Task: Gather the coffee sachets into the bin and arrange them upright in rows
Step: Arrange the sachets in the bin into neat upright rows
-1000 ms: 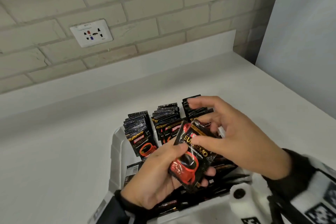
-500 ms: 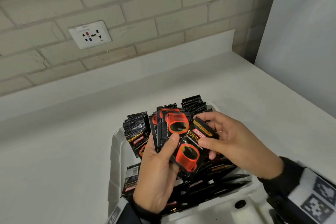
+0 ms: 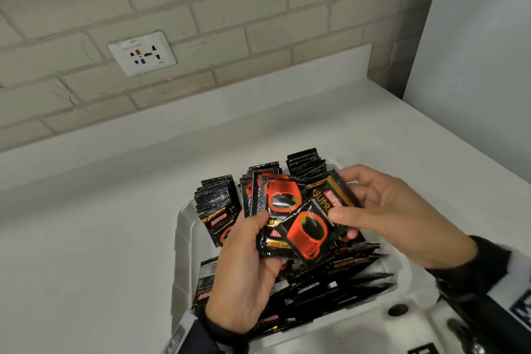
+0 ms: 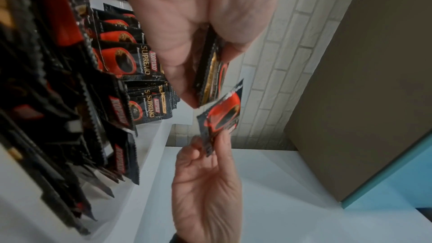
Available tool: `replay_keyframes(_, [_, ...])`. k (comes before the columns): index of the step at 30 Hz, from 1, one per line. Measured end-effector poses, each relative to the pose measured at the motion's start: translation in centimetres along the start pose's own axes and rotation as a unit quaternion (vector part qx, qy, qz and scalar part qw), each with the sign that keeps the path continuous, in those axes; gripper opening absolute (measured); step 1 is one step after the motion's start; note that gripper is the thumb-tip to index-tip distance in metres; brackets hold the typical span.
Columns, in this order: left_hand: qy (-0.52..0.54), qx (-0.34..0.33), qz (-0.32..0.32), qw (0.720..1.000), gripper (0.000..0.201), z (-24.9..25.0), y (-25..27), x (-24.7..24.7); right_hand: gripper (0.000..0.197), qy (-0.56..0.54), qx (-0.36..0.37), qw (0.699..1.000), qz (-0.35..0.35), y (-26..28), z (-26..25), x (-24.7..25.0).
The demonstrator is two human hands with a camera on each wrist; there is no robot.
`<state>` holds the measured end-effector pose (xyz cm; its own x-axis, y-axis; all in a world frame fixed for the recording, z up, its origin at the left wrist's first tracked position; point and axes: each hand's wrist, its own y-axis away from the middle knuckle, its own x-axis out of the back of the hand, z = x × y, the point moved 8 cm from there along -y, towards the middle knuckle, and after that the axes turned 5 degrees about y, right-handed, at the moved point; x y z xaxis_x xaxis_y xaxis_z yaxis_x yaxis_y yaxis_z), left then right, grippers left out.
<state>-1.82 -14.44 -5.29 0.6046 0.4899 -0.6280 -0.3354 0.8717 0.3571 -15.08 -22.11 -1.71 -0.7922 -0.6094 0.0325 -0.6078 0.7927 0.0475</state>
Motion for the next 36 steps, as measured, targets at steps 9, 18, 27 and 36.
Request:
replay_keyframes(9, [-0.135,-0.025,-0.046,0.989,0.023,0.8,0.2,0.1,0.047,0.131,0.022,0.991,-0.013,-0.7,-1.0,-1.5])
replay_keyframes(18, [-0.175,-0.023,-0.051,0.983,0.021,1.1,0.0,0.4,0.044,0.127,0.059,0.989,0.04,-0.8,-1.5,0.3])
replay_keyframes(27, [-0.298,-0.059,-0.074,0.95,0.032,3.3,-0.2,0.1,0.035,0.185,0.132,0.972,-0.052,-0.2,-5.1,1.2])
replay_keyframes(36, [-0.287,-0.079,-0.088,0.95,0.032,4.2,0.4,-0.9,0.008,0.288,-0.004,0.951,-0.113,-0.1,-1.5,-2.6])
